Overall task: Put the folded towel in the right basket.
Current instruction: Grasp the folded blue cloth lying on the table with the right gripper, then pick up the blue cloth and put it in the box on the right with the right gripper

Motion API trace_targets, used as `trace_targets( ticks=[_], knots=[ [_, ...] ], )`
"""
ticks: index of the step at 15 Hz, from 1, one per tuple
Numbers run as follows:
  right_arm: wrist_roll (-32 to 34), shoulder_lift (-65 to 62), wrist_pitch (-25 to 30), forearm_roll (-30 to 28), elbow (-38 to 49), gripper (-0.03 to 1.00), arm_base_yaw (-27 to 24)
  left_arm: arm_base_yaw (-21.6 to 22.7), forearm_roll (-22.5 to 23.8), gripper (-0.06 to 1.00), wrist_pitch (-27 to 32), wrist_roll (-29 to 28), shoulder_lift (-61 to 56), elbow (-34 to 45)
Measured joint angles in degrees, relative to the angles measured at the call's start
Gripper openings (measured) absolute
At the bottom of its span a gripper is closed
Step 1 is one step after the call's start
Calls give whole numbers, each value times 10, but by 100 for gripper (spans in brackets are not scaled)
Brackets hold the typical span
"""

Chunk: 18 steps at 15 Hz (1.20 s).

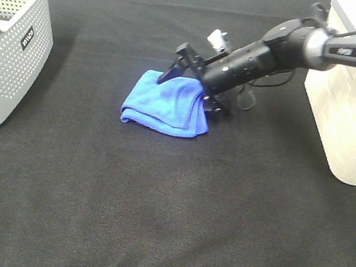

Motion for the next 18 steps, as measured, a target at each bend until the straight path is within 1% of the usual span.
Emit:
trace_targets(
  ticks=[1,2,3,4,5,7,8,10,11,12,14,15,16,18],
  knots=[
    [0,2,-2,0,0,71,4,0,0,99,0,0,0,0],
    [1,7,-3,-2,0,57,5,0,0,99,0,0,0,0],
    [1,10,-5,-4,1,39,5,0,0,99,0,0,0,0],
    [0,14,-3,-6,1,24,5,0,0,99,0,0,0,0],
    [-6,14,10,-15,-8,14,6,0,0,99,0,0,0,0],
    [-10,16,20,-22,-22,14,6,0,0,99,0,0,0,0],
    [-10,17,41,-33,-36,14,6,0,0,99,0,0,0,0],
    [-7,11,116,-44,-95,14,1,0,0,99,0,0,0,0],
    [7,1,169,-51,-152,14,-10,0,0,99,0,0,0,0],
    [26,-10,197,-68,-204,14,-26,0,0,99,0,0,0,0],
    [77,-30,206,-131,-306,14,-56,0,0,99,0,0,0,0],
    [92,-49,207,-165,-333,14,-68,0,0,99,0,0,0,0],
    [100,-73,207,-192,-348,14,-77,0,0,99,0,0,0,0],
    [92,-154,209,-261,-355,14,-94,0,0,99,0,0,0,0]
  ],
)
